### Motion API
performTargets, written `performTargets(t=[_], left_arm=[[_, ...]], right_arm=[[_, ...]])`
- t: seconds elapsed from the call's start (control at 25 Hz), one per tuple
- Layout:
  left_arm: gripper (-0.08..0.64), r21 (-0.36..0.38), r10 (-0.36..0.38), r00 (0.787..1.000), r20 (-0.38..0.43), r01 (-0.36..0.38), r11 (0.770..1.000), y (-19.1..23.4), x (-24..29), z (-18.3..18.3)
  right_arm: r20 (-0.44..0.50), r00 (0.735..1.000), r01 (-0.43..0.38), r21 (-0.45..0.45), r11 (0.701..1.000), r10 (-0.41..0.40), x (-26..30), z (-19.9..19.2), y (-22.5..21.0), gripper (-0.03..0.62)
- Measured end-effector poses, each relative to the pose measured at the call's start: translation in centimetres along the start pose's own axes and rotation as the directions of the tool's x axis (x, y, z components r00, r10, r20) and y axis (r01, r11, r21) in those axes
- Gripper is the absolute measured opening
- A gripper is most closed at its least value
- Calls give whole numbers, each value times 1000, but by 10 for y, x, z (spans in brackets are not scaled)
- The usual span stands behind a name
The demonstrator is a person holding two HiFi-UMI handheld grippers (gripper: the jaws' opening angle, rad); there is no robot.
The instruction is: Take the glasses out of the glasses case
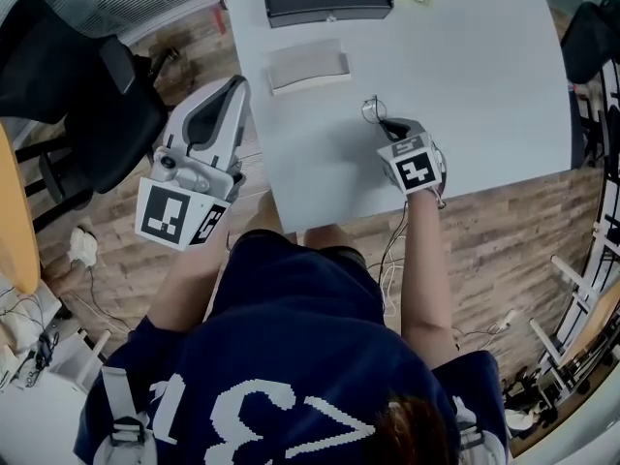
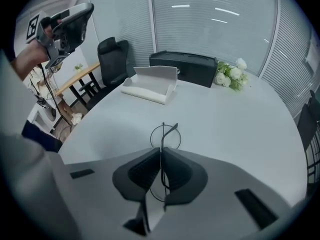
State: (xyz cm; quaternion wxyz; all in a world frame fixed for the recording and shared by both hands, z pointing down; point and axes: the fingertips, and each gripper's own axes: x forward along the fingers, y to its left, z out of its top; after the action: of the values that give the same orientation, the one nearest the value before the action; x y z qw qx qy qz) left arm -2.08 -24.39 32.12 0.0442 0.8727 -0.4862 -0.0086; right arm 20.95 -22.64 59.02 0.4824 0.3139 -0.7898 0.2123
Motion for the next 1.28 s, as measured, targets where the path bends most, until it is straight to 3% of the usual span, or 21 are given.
performTargets(t=[0.16, 0.24, 0.32, 0.44, 0.56, 0.72, 0.84, 1.04, 1.28], left_arm=[[14, 10, 9, 1000, 21, -10, 1000, 2, -1, 9], [14, 23, 14, 999, 40, -15, 1000, 4, -4, 18], [14, 38, 19, 998, 62, -21, 999, 5, -6, 29], [14, 57, 32, 995, 97, -38, 998, 8, -11, 47], [14, 67, 45, 990, 137, -55, 996, 11, -17, 68], [14, 85, 63, 980, 189, -80, 993, 12, -27, 92], [14, 100, 79, 973, 217, -102, 990, 11, -32, 105], [14, 112, 98, 968, 232, -127, 986, 10, -37, 113], [14, 109, 117, 963, 241, -147, 983, 11, -43, 115]], right_arm=[[52, 999, 0, 11, 1000, 0, -19, 18, -3, 64], [137, 990, 26, 6, 1000, -27, -40, 42, -7, 57], [273, 960, 60, 3, 998, -58, -70, 75, -12, 32], [504, 863, 30, 29, 999, -41, -124, 130, -10, 26], [689, 725, -48, 58, 997, -5, -183, 177, -1, 25], [834, 551, -1, 28, 1000, -23, -254, 218, 9, 25], [879, 476, 48, 6, 999, -28, -286, 231, 16, 25], [904, 428, 26, 1, 1000, -12, -309, 238, 23, 25], [909, 416, 37, 0, 999, -15, -311, 240, 27, 25]])
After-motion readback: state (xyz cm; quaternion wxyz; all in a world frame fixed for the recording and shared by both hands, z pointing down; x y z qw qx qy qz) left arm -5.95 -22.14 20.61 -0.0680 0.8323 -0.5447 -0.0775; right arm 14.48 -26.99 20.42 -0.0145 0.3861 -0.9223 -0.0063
